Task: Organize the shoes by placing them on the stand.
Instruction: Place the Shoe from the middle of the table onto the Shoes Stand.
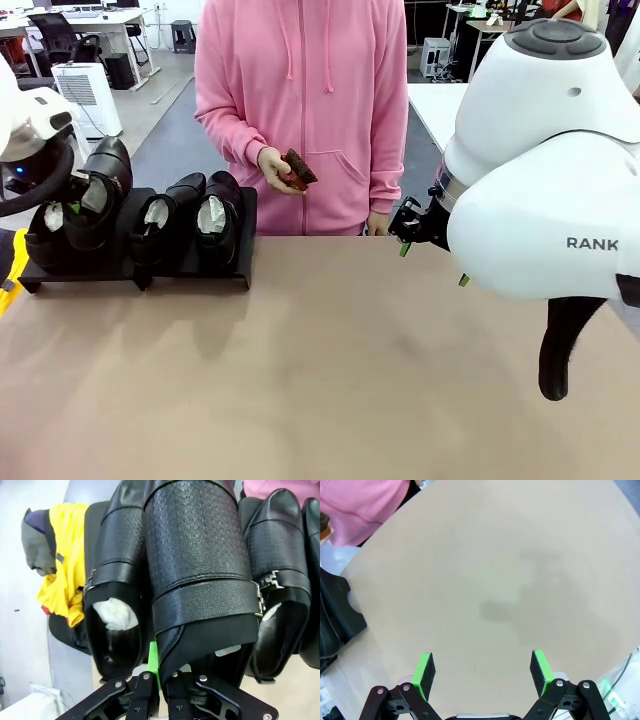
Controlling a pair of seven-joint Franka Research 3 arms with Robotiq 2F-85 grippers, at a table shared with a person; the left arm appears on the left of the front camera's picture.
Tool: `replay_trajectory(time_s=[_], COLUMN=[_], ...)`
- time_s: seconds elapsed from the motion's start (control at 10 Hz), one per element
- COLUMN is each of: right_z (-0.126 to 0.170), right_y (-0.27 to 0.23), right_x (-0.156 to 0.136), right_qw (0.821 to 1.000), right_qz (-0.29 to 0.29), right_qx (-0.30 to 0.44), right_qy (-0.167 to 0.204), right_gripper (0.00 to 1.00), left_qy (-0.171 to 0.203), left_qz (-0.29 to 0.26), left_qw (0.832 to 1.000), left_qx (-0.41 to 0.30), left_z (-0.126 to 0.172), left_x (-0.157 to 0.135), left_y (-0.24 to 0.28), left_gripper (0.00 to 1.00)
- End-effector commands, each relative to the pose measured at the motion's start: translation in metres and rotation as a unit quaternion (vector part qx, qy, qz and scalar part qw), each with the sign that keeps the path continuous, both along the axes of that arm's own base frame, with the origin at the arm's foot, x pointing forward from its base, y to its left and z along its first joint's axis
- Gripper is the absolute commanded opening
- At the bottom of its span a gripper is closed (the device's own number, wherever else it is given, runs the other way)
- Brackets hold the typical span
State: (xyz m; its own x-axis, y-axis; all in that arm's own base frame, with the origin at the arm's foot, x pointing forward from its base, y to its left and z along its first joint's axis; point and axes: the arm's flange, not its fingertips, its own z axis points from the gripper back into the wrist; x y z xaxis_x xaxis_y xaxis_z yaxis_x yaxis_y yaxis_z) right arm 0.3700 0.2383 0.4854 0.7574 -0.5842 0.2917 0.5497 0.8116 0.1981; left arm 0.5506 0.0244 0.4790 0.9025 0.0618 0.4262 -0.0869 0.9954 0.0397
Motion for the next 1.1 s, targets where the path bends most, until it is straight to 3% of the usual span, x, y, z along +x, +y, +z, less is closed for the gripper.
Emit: replay_trajectory(time_s=[0.0,0.7,0.8,1.0], right_z=[0.001,0.001,0.001,0.001], right_y=[-0.001,-0.001,-0.001,-0.001], right_x=[0.003,0.003,0.003,0.003], right_qw=[1.000,1.000,1.000,1.000], right_qz=[0.008,0.008,0.008,0.008], right_qx=[0.009,0.009,0.009,0.009], right_qy=[0.000,0.000,0.000,0.000], right_gripper=[1.00,1.00,1.00,1.00], left_qy=[-0.012,0.018,0.021,0.023], left_qz=[-0.004,0.002,0.005,0.008], left_qw=[1.000,1.000,1.000,1.000], left_qx=[-0.013,-0.016,-0.020,-0.017], left_z=[0.001,-0.033,-0.035,-0.034], left_x=[0.014,0.033,0.032,0.032], left_y=[-0.002,-0.014,-0.014,-0.014], left_gripper=[0.00,0.00,0.12,0.51])
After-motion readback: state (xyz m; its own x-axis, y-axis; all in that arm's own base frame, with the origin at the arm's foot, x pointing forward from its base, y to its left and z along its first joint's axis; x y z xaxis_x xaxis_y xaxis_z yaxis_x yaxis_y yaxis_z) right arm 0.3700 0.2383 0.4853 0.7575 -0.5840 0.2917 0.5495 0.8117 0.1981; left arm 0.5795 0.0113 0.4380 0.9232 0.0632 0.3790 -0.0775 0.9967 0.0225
